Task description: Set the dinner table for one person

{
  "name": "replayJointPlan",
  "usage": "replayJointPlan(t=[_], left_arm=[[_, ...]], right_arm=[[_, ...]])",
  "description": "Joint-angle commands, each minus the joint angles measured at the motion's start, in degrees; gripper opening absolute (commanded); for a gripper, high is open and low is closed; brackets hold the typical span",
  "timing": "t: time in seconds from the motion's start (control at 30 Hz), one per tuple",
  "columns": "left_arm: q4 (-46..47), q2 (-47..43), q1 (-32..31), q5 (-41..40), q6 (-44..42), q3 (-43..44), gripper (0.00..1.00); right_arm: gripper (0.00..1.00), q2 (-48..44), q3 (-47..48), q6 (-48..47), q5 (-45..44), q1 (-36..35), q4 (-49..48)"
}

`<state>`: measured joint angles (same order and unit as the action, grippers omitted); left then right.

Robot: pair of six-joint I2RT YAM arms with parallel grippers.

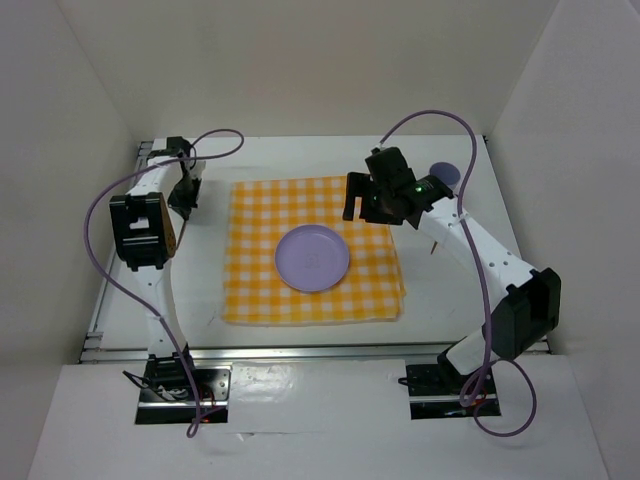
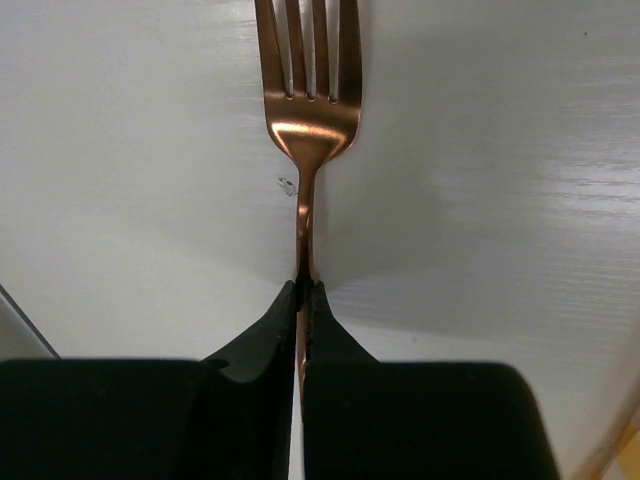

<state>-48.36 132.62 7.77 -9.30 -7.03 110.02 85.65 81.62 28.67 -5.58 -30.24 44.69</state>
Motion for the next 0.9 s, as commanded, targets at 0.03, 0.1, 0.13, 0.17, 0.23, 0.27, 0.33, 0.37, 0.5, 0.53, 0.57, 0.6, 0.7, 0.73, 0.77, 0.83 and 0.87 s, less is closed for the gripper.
replayJointPlan(t=[0.03, 0.1, 0.13, 0.17, 0.23, 0.27, 0.33, 0.37, 0.5, 0.53, 0.57, 0.6, 0.7, 0.73, 0.77, 0.83, 0.87], left_arm=[[-3.1, 2.6, 2.1, 5.3, 2.4, -0.9, 0.0], [-3.6, 1.7, 2.8, 6.7, 3.8, -1.8, 0.0], [-3.6, -0.3, 3.6, 8.2, 5.8, -3.2, 0.0], [-4.2, -1.7, 3.6, 9.5, 7.0, -3.9, 0.0], [-4.8, -5.2, 4.3, 12.5, 9.2, -5.3, 0.0], [-5.7, -9.4, 4.3, 15.2, 11.4, -6.6, 0.0], [-7.0, -13.9, 4.3, 18.4, 15.6, -8.0, 0.0], [-7.0, -16.3, 3.5, 19.5, 16.9, -9.0, 0.0], [-2.5, -28.8, -1.8, 17.8, 21.5, -16.8, 0.0], [-1.7, -32.6, -5.4, 17.0, 21.5, -18.2, 0.0], [-1.0, -34.1, -7.6, 16.1, 23.4, -21.5, 0.0], [0.3, -35.4, -9.5, 14.5, 24.0, -23.4, 0.0], [1.6, -36.9, -15.3, 14.5, 27.5, -30.2, 0.0], [1.6, -36.1, -16.9, 15.1, 28.6, -31.3, 0.0], [1.1, -35.1, -17.6, 15.7, 29.7, -32.0, 0.0], [2.6, -32.4, -18.8, 18.3, 31.1, -32.8, 0.0], [2.7, -31.8, -19.4, 17.7, 32.9, -32.8, 0.0]], right_arm=[[0.91, -2.6, 1.3, 0.3, -2.1, 0.4, 1.9], [0.91, -3.2, 1.3, 0.3, -2.7, 0.4, 1.9], [0.91, -3.2, 1.3, 0.9, -2.7, 0.4, 1.9], [0.93, -3.2, 0.6, 0.9, -3.2, 0.4, 1.9], [0.93, -3.8, 0.6, 0.9, -3.2, 0.4, 1.9], [0.93, -3.8, 0.1, 0.9, -3.2, 0.4, 1.9], [0.93, -3.8, 0.1, 1.5, -3.8, 0.4, 1.9], [0.93, -3.8, 0.1, 1.5, -3.8, 0.4, 1.9], [0.93, -3.8, -0.4, 2.0, -4.3, 0.9, 1.9], [0.93, -3.8, -0.4, 2.0, -4.9, 0.9, 1.9], [0.93, -3.8, -0.9, 2.0, -4.9, 1.4, 1.9], [0.93, -3.8, -0.9, 2.0, -4.9, 1.4, 1.9], [0.93, -3.8, -0.9, 2.5, -5.4, 1.4, 2.4], [0.93, -3.8, -0.9, 2.5, -5.4, 1.4, 2.4], [0.93, -3.8, -1.5, 2.5, -5.4, 1.4, 2.4], [0.93, -4.4, -1.5, 3.2, -5.4, 1.4, 3.0], [0.93, -4.4, -2.1, 3.2, -5.4, 1.4, 3.0]])
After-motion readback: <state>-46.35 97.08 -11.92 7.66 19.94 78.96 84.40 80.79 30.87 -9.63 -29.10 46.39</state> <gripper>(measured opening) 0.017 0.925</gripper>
